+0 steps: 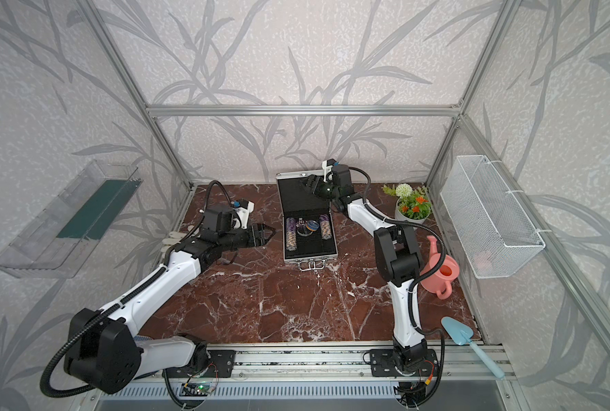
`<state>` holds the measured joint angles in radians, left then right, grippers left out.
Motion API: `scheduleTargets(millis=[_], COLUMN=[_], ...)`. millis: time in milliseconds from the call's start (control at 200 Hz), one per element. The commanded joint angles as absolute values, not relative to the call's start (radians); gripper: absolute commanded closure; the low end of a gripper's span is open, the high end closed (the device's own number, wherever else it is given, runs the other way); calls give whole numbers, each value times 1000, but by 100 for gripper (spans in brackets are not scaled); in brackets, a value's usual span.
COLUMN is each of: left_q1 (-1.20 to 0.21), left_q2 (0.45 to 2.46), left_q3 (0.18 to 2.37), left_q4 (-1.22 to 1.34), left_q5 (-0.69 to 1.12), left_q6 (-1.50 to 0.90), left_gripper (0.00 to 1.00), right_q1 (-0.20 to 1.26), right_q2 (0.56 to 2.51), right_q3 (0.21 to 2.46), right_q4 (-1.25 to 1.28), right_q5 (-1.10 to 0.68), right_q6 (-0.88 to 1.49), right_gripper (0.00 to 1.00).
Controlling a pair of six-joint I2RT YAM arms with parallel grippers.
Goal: Open the poker set cases
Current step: Open the case lid on the poker set case.
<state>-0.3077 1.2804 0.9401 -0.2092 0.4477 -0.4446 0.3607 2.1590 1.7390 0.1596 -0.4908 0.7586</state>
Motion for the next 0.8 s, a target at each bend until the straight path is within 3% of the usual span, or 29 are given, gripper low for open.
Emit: scheduleTargets(millis=[0,795], left_q1=[-299,-248], left_q2=[1259,1281], left_q3=[927,906], left_q4=[-198,-106], left_q5=[459,406], left_q6=[-431,-460], left_gripper=[26,26], right_q1=[352,302], right_q2=[2067,1849], right_q3=[1721,1591], right_q4=[116,21], right_q5=[-485,-528], right_q6=[724,648], right_gripper=[25,26])
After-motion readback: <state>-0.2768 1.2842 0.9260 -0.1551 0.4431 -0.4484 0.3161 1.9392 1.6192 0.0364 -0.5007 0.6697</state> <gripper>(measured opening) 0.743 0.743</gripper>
